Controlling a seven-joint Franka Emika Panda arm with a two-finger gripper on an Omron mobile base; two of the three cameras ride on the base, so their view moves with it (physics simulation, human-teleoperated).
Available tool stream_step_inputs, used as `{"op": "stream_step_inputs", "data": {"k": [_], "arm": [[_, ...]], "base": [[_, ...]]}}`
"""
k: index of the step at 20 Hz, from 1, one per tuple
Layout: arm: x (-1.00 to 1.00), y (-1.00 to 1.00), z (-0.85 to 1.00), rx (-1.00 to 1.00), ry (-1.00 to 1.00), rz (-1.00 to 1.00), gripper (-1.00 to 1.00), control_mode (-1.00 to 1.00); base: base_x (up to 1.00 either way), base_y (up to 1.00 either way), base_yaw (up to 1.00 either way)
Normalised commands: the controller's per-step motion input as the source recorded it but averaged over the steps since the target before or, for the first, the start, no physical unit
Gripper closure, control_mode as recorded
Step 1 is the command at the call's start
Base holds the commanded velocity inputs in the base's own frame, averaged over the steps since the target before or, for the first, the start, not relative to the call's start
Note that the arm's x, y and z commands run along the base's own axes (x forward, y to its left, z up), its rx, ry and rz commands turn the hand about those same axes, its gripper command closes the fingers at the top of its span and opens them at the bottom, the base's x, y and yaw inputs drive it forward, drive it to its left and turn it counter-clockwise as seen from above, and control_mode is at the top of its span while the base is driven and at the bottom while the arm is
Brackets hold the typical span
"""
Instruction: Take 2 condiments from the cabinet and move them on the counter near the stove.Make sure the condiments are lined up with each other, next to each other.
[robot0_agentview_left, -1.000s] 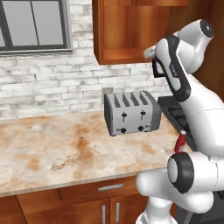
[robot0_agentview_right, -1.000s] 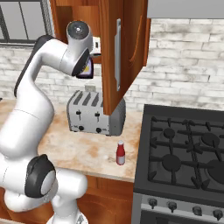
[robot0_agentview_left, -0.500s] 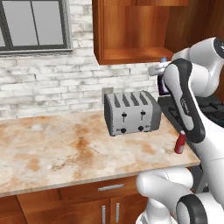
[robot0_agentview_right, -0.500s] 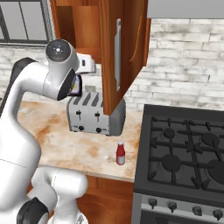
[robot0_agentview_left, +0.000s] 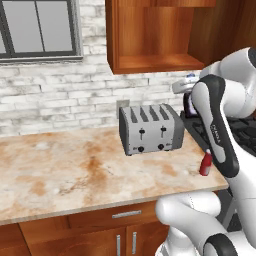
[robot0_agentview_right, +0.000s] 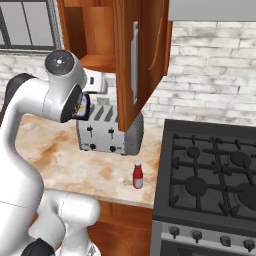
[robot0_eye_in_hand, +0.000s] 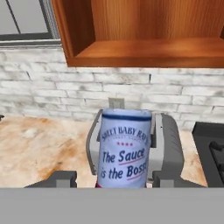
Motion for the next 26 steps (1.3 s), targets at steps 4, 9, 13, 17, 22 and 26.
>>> {"op": "stream_step_inputs", "data": {"k": [4, 9, 13, 17, 22, 26], "arm": [[0.0, -0.06, -0.03, 0.0, 0.0, 0.0, 1.0, -1.0], [-0.13, -0.01, -0.32, 0.0, -0.14, 0.0, 1.0, -1.0], [-0.33, 0.0, -0.45, 0.0, -0.27, 0.0, 1.0, -1.0], [-0.44, 0.0, -0.39, 0.0, -0.37, 0.0, 1.0, -1.0], [-0.6, 0.0, -0.23, 0.0, -0.34, 0.0, 1.0, -1.0], [-0.61, -0.01, -0.07, 0.0, -0.14, 0.01, 1.0, -1.0]], "base": [[0.0, 0.0, 0.0], [0.0, 0.0, 0.0], [0.0, 0.0, 0.0], [0.0, 0.0, 0.0], [0.0, 0.0, 0.0], [0.0, 0.0, 0.0]]}}
